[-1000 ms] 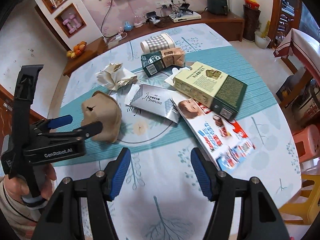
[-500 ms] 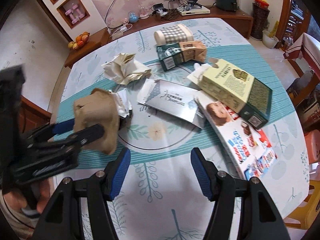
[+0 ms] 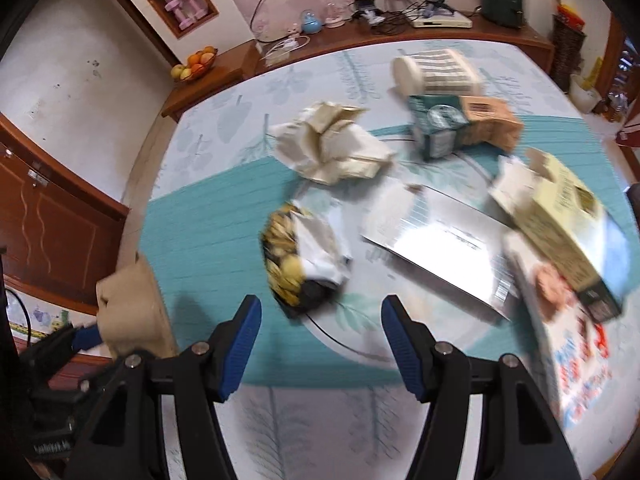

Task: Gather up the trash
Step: 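Grasp the brown pulp tray with left tool while right tool grasps floral wrapper, then carry the pulp tray and floral wrapper down over the black bin, then open both tools to drop the tray and wrapper into the bin, then raise both open tools back toward the table items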

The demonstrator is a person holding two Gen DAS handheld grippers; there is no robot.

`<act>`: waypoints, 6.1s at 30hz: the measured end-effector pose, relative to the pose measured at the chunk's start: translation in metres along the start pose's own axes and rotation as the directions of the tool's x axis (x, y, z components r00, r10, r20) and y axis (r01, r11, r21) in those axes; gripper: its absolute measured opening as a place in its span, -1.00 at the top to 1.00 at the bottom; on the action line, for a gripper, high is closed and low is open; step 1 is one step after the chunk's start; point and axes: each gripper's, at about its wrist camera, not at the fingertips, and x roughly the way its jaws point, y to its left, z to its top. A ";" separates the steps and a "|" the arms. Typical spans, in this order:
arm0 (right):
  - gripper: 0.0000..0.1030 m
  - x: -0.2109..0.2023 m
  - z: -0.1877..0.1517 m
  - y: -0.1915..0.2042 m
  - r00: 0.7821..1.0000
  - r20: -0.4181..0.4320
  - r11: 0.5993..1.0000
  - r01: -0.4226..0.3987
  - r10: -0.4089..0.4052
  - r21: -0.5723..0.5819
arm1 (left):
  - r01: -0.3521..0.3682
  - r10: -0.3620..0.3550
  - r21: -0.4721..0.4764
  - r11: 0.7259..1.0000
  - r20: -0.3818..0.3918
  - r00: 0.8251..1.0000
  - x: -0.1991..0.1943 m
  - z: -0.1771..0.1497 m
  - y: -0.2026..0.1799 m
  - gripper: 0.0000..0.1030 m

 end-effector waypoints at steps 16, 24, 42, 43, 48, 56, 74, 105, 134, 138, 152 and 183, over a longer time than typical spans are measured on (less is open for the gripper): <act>0.05 0.033 -0.005 0.003 0.999 -0.039 1.000 0.006 -0.006 0.011 | -0.030 0.033 -0.058 0.998 0.052 0.998 -0.020 -0.013 0.017 -0.31; 0.05 -0.023 -0.041 -0.021 1.000 -0.014 1.000 -0.017 0.018 0.023 | -0.040 0.045 -0.054 0.998 0.094 0.995 -0.044 -0.034 -0.017 -0.31; 0.05 -0.190 -0.183 -0.107 0.985 0.101 0.981 -0.125 0.141 -0.152 | -0.101 0.142 -0.152 0.983 0.285 0.948 -0.125 -0.187 -0.178 -0.31; 0.05 -0.197 -0.192 -0.111 0.985 0.101 0.980 -0.126 0.143 -0.156 | -0.100 0.142 -0.155 0.983 0.287 0.947 -0.127 -0.197 -0.186 -0.31; 0.05 -0.217 -0.240 -0.133 0.987 0.056 0.978 -0.141 0.151 -0.154 | -0.088 0.124 -0.150 0.985 0.253 0.959 -0.133 -0.241 -0.225 -0.31; 0.05 -0.201 -0.307 -0.161 0.989 -0.034 0.986 -0.147 0.145 -0.071 | -0.089 0.099 -0.077 0.993 0.133 0.986 -0.112 -0.293 -0.260 -0.31; 0.05 -0.037 -0.388 -0.239 0.982 -0.180 0.990 -0.030 0.055 0.138 | -0.081 0.077 -0.018 0.997 -0.161 0.984 0.115 -0.366 -0.232 -0.31; -0.12 0.099 -0.402 -0.224 0.962 -0.274 0.996 0.004 0.019 0.085 | -0.190 0.179 -0.067 0.979 -0.148 0.973 0.194 -0.386 -0.157 -0.67; -0.24 -0.114 -0.359 -0.144 0.985 -0.155 0.994 -0.082 0.070 -0.072 | -0.210 0.219 -0.134 0.968 0.053 0.974 -0.029 -0.337 -0.196 -0.67; -0.24 -0.159 -0.345 -0.133 0.990 -0.117 0.987 -0.092 0.077 -0.133 | -0.187 0.203 -0.148 0.971 0.108 0.973 -0.078 -0.330 -0.213 -0.67; -0.23 -0.292 -0.294 -0.113 0.979 0.133 0.936 -0.100 0.153 -0.338 | -0.286 0.304 -0.102 0.953 0.307 0.902 -0.205 -0.287 -0.273 -0.67; -0.23 -0.243 -0.060 -0.116 0.954 0.284 0.993 0.112 -0.098 -0.034 | -0.188 0.159 0.091 0.978 0.258 0.953 -0.116 0.034 -0.168 -0.67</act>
